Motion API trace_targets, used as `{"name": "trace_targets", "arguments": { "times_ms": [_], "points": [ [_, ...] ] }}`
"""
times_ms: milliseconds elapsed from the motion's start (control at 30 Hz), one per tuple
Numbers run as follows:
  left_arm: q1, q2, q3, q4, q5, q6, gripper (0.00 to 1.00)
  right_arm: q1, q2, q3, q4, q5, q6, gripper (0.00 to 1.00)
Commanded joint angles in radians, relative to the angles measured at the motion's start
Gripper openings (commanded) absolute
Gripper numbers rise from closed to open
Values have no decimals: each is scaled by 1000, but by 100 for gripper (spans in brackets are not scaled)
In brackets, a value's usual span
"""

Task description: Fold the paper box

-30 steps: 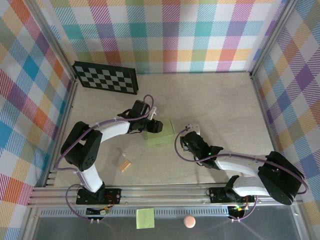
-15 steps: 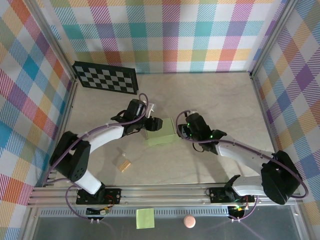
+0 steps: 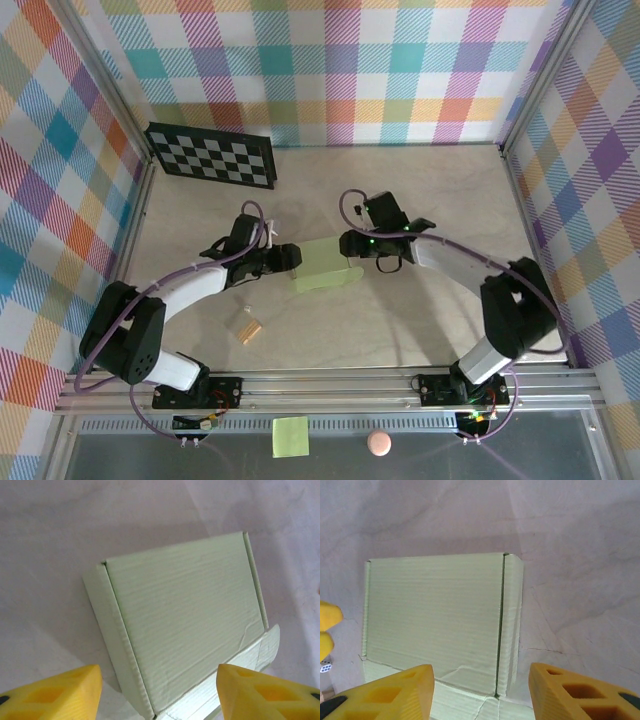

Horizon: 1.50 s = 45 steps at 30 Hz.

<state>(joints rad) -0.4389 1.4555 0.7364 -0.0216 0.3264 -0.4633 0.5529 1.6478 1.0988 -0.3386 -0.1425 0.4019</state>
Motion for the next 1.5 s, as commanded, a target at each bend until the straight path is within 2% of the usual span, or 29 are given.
{"name": "trace_targets", "arguments": {
  "times_ms": [0,233,367,500,667,867,1100,1200,1333,1400,1467],
  "points": [
    [2,38,-16,80,81,-57,61,-20,74,54,-68,-136,-24,53],
    [2,141,42,35,94,-66,59,-34,182,98,-73,-172,-16,50],
    [0,177,79,4,99,-53,52,-34,203,95,-72,-196,-13,45],
    [-15,199,116,-24,115,-38,40,-34,188,67,-55,-224,4,40],
    [-53,210,144,-55,131,-16,38,-33,150,10,-31,-267,27,30],
    [-106,184,148,-126,124,8,34,-18,83,-62,-45,-248,51,25],
    [-165,89,67,-187,104,-8,34,40,-7,-144,-104,-219,77,25],
    [-182,33,-5,-177,87,-35,38,72,-46,-190,-119,-202,95,26],
    [-182,-81,-73,-209,22,-43,47,74,-85,-224,-119,-173,91,34],
    [-181,-124,-69,-248,-18,-3,55,74,-95,-224,-119,-153,80,40],
    [-174,-155,-42,-318,-71,46,57,74,-104,-220,-119,-137,76,42]
  ]
}}
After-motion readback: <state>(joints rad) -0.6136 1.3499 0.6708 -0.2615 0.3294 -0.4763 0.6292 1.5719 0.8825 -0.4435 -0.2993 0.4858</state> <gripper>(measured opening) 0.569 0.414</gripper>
